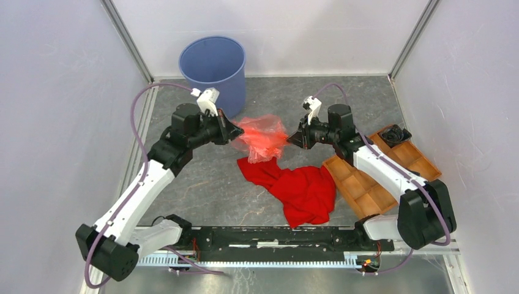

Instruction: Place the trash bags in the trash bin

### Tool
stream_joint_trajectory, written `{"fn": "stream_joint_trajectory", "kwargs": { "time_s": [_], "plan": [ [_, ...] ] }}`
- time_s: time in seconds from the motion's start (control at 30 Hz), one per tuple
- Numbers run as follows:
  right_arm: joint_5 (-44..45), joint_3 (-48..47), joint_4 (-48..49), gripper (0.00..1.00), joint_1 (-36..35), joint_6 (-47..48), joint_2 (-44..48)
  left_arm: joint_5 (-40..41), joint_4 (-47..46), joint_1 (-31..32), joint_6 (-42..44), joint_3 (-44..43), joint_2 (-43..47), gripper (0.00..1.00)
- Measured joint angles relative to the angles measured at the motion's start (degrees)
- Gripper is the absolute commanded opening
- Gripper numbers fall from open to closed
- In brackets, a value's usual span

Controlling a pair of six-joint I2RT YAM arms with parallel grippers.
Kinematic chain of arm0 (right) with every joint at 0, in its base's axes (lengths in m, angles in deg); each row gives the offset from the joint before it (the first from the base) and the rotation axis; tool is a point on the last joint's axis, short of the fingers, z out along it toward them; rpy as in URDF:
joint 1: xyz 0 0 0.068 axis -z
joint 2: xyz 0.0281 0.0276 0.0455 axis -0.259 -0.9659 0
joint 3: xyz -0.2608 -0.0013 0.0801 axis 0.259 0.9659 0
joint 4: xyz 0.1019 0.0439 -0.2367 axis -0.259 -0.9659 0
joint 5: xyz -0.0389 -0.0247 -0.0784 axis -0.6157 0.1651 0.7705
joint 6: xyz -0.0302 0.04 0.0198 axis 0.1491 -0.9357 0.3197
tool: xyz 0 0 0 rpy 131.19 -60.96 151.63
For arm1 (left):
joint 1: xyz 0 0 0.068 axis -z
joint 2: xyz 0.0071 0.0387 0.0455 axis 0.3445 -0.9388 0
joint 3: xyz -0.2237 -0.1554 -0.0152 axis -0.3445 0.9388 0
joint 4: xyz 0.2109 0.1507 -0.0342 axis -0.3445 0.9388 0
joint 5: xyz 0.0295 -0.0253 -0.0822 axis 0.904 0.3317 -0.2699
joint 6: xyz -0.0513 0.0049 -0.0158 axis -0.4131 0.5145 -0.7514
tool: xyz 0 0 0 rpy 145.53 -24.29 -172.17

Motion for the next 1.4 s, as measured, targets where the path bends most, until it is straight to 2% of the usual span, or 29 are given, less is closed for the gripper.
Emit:
{"fn": "stream_joint_trajectory", "kwargs": {
  "time_s": [0.2, 0.43, 0.63, 0.83, 0.97, 1.17, 1.4],
  "plan": [
    [5.7, -2.1, -5.7, 0.53, -1.1, 2.6, 0.1, 3.1, 7.6, 0.2, 4.0, -4.4, 2.0, 0.02],
    [13.2, -2.8, -12.7, 0.98, -4.0, 4.4, 3.0, 4.5, 12.2, 0.2, 3.8, -5.7, 1.0, 0.02],
    [14.6, -2.4, -12.5, 0.98, -7.6, 5.1, 8.8, 5.7, 12.4, -0.5, -2.0, -6.7, -2.0, 0.02],
    [23.4, -2.1, -14.3, 0.98, -10.3, 7.9, 10.9, 4.5, 12.9, -4.7, -10.0, -5.9, -5.8, 0.02],
    [26.0, -2.2, -13.6, 0.98, -18.1, 9.0, 9.4, 0.9, 12.5, -7.3, -16.1, -3.1, -6.8, 0.02],
    [30.6, -0.9, -0.3, 0.98, -33.3, 7.8, 1.2, -4.7, 8.4, -7.5, -25.9, 1.9, -5.7, 0.02],
    [43.6, 7.8, 18.8, 0.98, -42.5, 5.1, -2.3, -6.4, 4.6, -7.5, -31.6, 5.9, 0.6, 0.02]
  ]
}}
